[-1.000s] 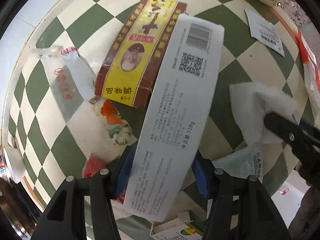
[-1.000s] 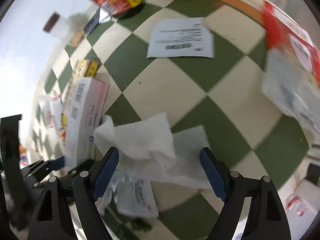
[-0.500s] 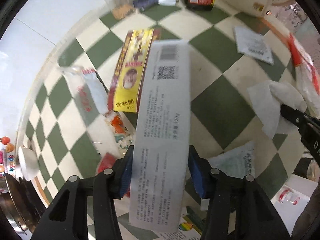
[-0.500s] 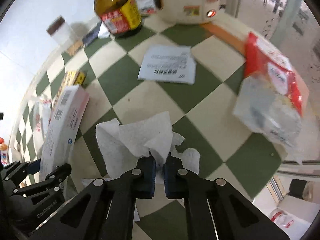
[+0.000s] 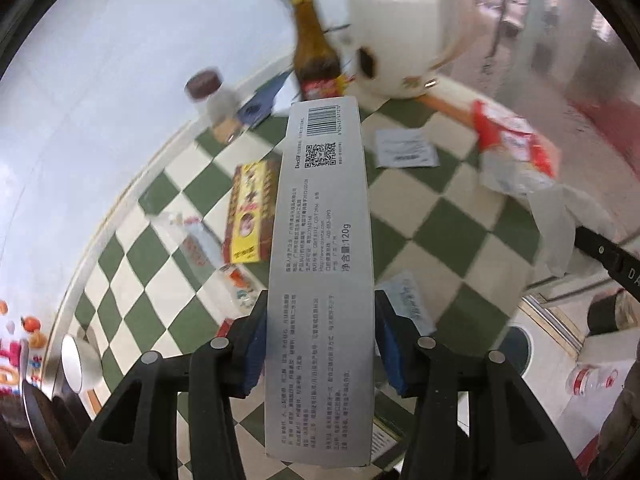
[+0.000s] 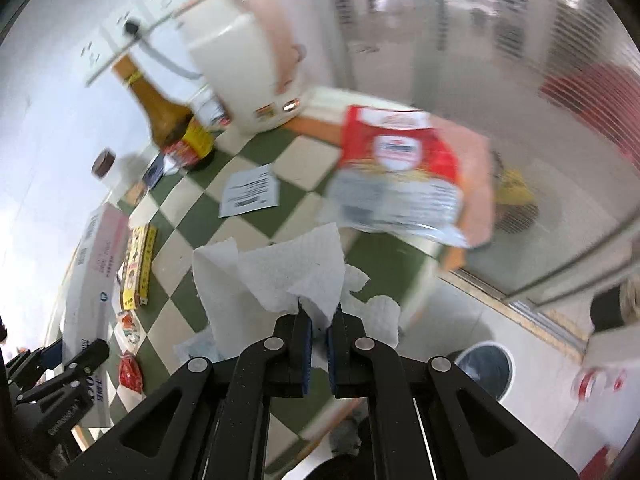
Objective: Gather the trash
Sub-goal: 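Carry receipt and tissue to the trash bin and open both tools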
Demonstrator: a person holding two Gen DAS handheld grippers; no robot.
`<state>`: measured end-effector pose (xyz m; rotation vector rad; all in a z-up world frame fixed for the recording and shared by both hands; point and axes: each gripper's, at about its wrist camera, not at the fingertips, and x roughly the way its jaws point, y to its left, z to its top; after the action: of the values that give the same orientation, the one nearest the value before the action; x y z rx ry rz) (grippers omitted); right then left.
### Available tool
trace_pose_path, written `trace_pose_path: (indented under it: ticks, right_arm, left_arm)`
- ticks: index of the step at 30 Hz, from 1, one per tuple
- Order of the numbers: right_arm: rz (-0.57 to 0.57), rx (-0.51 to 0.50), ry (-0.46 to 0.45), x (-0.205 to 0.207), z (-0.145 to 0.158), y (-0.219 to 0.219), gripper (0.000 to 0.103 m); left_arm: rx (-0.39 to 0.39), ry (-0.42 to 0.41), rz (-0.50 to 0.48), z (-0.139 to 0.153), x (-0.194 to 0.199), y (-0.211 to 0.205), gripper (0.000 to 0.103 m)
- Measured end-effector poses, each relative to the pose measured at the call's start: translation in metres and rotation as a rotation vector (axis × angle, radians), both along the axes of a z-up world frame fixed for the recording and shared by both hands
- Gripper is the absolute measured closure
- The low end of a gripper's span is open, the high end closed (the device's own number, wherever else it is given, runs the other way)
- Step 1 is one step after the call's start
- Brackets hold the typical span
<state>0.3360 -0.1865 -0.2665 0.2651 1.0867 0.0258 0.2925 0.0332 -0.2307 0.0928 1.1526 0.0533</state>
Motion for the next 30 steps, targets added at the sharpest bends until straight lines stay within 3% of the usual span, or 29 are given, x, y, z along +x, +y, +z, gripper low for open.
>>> trace_pose_path:
  ticks: [6, 10, 13, 17, 21, 25, 28, 30]
  right_arm:
    - [-0.213, 0.043, 0.006, -0.079, -0.008, -0.09, 0.097]
    - [-0.398, 0.063, 0.075, -0.15, -0.042, -0.174, 0.097]
    - [-0.532, 0.094, 0.161, -0.204, -0.085, -0.238, 0.097]
    - [-0.658, 0.144, 0.275, -0.26, -0.161, -0.31, 0.097]
    - [-0.726, 0.202, 0.348, -0.285, -0.271, -0.368, 0.097]
    - [-0.736, 0.325, 0.412, -0.282, -0.409, -0.405, 0.097]
    - [-0.719, 0.327, 0.441, -0.274, -0.497, -0.421, 0.097]
    - [-0.712, 0.33, 0.45, -0.268, -0.543, -0.425, 0.097]
  left_arm:
    - [-0.052, -0.034, -0.205, 0.017, -0.023, -0.065, 0.058]
    - [-0.132, 0.037, -0.38, 0.003, -0.044, -0.142, 0.058]
    - [-0.175, 0.151, -0.512, -0.033, -0.062, -0.208, 0.058]
    - [-0.199, 0.35, -0.642, -0.118, -0.081, -0.297, 0.058]
    - [-0.174, 0.535, -0.69, -0.248, -0.081, -0.375, 0.058]
    - [-0.102, 0.626, -0.693, -0.385, -0.071, -0.433, 0.058]
    - [-0.094, 0.677, -0.69, -0.484, -0.062, -0.464, 0.058]
    - [-0.109, 0.708, -0.684, -0.526, -0.055, -0.479, 0.056]
